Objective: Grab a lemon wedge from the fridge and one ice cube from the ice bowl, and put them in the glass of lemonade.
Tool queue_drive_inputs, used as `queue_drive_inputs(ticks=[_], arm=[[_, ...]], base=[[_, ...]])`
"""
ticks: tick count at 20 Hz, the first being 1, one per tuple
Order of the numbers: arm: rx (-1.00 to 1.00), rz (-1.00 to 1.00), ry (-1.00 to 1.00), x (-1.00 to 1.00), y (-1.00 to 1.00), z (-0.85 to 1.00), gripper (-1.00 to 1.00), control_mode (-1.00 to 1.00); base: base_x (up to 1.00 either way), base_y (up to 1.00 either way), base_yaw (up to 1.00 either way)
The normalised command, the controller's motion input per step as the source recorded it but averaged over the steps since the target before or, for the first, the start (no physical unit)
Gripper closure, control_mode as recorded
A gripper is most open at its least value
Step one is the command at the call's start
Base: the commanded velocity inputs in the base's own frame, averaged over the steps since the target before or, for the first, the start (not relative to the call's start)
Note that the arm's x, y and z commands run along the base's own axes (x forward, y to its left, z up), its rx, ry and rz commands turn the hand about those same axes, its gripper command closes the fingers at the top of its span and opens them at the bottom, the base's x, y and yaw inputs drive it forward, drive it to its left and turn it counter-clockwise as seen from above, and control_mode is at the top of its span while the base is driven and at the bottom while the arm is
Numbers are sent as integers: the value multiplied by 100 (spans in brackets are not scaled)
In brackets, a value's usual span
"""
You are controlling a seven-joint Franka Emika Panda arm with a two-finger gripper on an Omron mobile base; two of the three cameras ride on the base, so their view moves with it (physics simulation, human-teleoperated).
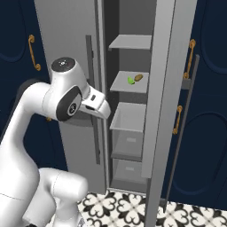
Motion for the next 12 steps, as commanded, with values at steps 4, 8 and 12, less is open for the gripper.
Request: queue_drive_inputs(ticks=[4,8,12], arm=[[0,1,-2,-30,0,0,-100,-100],[0,2,-8,21,10,0,-100,-100],[0,10,-11,49,1,0,-100,-100]], base=[[0,0,0],[0,0,0],[0,0,0]])
